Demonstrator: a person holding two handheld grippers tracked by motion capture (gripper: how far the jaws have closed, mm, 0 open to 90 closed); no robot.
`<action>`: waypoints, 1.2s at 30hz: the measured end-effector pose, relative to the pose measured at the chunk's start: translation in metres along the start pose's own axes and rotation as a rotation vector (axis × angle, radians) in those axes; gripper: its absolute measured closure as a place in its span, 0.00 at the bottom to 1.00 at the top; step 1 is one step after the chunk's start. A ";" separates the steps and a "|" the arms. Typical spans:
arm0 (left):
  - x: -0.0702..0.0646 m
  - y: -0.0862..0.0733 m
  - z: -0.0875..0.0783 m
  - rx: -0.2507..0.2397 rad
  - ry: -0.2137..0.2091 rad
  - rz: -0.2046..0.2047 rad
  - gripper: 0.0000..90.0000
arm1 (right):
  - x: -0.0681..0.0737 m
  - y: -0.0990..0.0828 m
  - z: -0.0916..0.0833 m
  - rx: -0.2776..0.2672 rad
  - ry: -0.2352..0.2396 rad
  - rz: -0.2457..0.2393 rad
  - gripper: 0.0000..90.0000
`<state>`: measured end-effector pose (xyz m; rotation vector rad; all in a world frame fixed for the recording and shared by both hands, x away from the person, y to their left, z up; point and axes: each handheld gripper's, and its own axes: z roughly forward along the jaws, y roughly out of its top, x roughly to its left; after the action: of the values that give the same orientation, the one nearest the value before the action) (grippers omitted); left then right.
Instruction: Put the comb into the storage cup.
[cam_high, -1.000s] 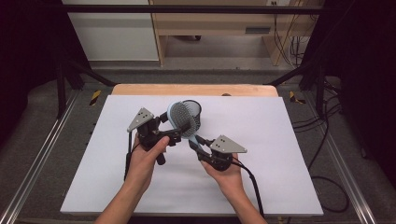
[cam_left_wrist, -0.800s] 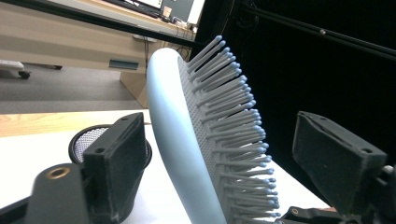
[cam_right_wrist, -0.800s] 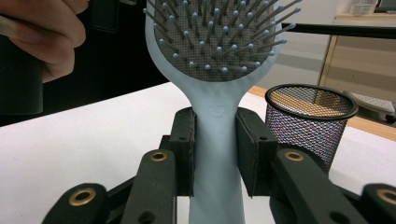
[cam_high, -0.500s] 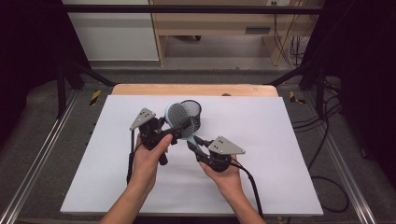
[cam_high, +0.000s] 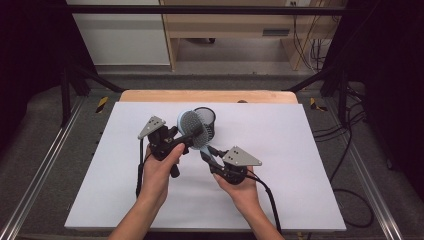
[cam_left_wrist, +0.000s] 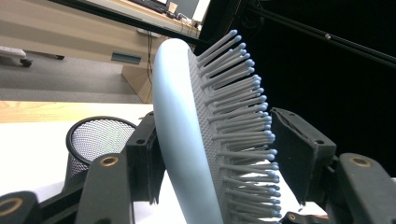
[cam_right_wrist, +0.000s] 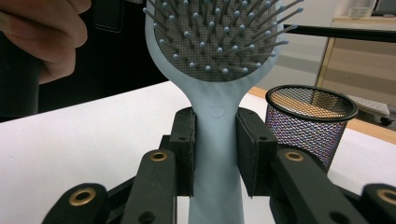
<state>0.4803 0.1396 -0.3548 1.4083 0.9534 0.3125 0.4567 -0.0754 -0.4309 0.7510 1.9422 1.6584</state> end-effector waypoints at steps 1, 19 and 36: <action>0.000 0.000 0.000 0.002 -0.001 -0.002 0.43 | 0.000 0.000 0.000 0.000 0.000 0.000 0.77; 0.002 -0.001 0.000 0.022 -0.044 -0.026 0.53 | 0.000 -0.003 0.002 0.021 0.004 -0.004 0.77; -0.003 -0.001 -0.001 0.028 -0.032 -0.012 0.58 | 0.000 -0.004 0.003 0.030 0.010 0.004 0.77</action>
<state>0.4777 0.1382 -0.3548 1.4283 0.9428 0.2676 0.4587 -0.0739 -0.4353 0.7596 1.9775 1.6418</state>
